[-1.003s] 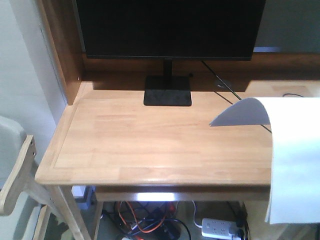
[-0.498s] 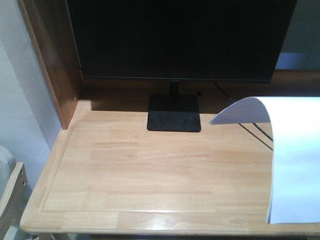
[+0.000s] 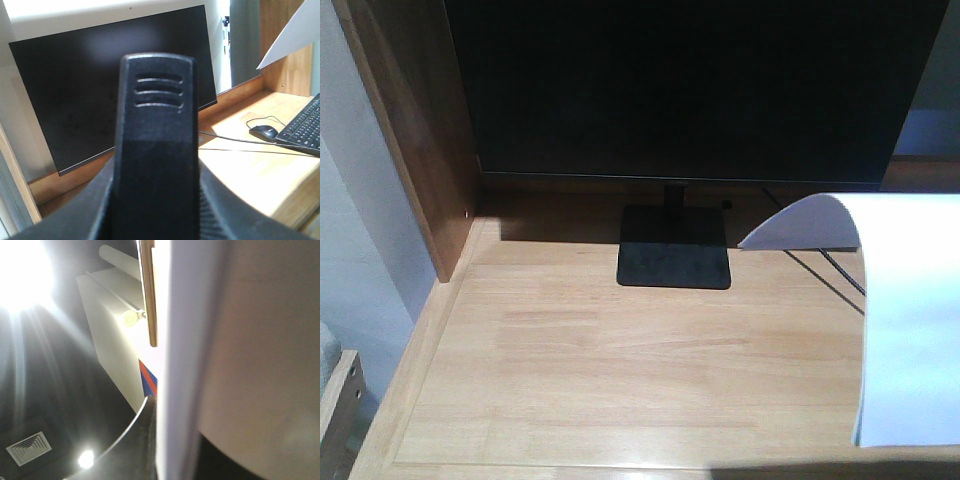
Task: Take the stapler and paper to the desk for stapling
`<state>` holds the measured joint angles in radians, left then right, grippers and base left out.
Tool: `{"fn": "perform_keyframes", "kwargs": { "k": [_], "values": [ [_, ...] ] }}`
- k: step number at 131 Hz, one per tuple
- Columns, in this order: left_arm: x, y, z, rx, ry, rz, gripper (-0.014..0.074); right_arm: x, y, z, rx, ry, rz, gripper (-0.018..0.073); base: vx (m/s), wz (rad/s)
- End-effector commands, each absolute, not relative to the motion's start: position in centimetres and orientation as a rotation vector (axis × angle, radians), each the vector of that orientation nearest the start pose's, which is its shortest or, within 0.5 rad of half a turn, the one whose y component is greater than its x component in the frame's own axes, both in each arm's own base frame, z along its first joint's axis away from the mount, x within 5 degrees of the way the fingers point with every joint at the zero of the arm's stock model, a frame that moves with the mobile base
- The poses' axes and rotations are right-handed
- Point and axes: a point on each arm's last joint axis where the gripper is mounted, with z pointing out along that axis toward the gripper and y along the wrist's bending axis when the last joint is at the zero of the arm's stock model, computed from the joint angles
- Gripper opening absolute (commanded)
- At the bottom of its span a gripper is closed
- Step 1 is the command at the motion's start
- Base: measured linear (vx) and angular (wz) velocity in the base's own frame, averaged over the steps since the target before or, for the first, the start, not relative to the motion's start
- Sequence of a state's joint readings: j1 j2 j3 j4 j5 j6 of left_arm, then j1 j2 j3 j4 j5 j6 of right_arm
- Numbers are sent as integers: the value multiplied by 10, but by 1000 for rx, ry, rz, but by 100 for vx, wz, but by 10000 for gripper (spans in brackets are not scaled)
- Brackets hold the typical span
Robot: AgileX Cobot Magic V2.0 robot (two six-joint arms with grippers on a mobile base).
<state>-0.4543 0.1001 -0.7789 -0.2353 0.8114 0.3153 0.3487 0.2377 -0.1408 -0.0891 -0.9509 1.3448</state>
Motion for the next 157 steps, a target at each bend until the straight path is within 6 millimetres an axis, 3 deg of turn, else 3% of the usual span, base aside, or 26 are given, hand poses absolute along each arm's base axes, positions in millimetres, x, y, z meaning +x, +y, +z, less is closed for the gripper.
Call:
{"fn": "perform_keyframes", "kwargs": {
  "k": [1, 157],
  "values": [
    [-25, -4, 394, 542, 1392, -400, 0, 31, 19, 329, 213, 614, 1609, -6, 4, -1],
    [-25, -4, 394, 542, 1392, -400, 0, 31, 19, 329, 213, 614, 1609, -6, 2, -1]
  ]
}}
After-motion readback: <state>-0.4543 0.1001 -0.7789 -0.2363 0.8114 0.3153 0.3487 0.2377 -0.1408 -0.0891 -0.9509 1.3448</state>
